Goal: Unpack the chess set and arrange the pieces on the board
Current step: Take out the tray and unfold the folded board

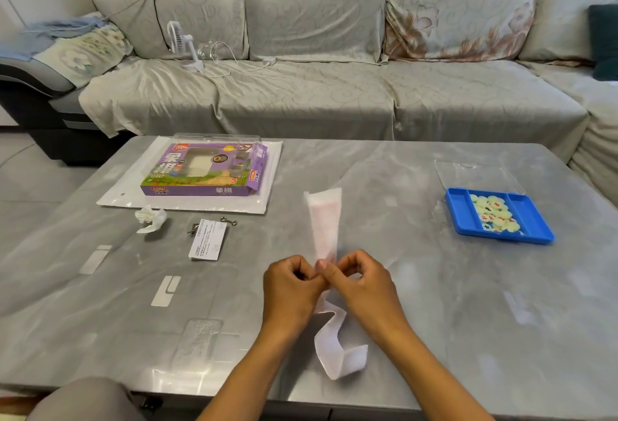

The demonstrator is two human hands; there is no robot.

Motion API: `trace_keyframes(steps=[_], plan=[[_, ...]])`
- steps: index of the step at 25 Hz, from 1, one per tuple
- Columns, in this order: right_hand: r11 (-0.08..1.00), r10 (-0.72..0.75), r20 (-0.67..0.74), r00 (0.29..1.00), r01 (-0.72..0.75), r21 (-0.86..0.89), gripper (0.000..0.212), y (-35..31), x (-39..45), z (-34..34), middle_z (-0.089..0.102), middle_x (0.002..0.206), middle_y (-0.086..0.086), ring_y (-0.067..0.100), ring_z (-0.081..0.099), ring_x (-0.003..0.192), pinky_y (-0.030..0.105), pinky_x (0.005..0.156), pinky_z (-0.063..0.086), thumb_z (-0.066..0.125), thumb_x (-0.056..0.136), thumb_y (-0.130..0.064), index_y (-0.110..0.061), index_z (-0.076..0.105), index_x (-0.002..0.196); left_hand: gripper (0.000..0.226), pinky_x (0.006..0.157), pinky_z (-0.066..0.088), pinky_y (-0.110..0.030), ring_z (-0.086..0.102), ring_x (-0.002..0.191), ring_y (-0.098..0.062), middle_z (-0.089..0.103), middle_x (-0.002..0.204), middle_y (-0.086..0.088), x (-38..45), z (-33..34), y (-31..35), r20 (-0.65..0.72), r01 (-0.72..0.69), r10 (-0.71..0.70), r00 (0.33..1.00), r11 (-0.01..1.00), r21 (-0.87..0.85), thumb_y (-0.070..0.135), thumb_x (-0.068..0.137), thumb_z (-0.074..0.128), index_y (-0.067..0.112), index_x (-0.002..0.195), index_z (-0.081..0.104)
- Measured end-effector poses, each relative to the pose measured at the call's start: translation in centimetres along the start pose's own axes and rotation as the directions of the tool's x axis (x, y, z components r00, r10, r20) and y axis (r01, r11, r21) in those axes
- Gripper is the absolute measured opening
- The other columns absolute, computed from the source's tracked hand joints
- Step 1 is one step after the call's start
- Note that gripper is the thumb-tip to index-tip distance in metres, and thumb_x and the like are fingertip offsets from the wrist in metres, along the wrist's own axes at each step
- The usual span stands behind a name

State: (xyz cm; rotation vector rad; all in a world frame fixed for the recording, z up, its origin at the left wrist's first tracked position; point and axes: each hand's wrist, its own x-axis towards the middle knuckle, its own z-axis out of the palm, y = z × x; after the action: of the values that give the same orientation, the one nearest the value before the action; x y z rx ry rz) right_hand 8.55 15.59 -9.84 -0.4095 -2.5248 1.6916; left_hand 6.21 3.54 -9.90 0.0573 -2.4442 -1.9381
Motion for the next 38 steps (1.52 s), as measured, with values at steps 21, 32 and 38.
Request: trace_keyframes(steps=[21,32,38], plan=[[0.820,0.289,0.065,0.955,-0.282,0.498,0.030,1.5,1.5,-3.8,0.071,0.082,0.025,0.034,0.070,0.070,0.034,0.057,0.055,0.071,0.084,-0.025,0.005,0.069,0.091,0.025,0.067,0.047,-0.012,0.063,0.075,-0.005,0.069,0.089,0.016,-2.0,1.5,1.2,0.302,-0.272,0.125,0.945,0.814,0.514,0.053,0.084,0.062,0.030,0.093,0.068],[0.925,0.264,0.048,0.963,-0.267,0.272,0.026,0.5,-1.2,-3.1,0.072,0.075,0.001,0.023,0.070,0.068,0.034,0.059,0.059,0.069,0.085,-0.038,-0.012,0.069,0.084,0.039,0.047,0.035,-0.007,0.054,0.047,-0.006,0.056,0.051,0.012,-1.6,1.5,1.1,0.142,-0.183,0.133,0.981,0.883,0.432,0.045,0.074,0.077,0.025,0.050,0.054],[0.926,0.281,0.042,0.959,-0.282,0.251,0.028,0.2,-0.7,-2.7,0.071,0.072,0.010,0.027,0.070,0.066,0.036,0.056,0.059,0.066,0.084,-0.033,-0.005,0.067,0.081,0.044,0.048,0.037,-0.007,0.053,0.049,-0.001,0.049,0.047,0.011,-1.9,1.8,0.6,0.131,-0.167,0.129,0.983,0.924,0.345,0.040,0.070,0.082,0.025,0.051,0.046]])
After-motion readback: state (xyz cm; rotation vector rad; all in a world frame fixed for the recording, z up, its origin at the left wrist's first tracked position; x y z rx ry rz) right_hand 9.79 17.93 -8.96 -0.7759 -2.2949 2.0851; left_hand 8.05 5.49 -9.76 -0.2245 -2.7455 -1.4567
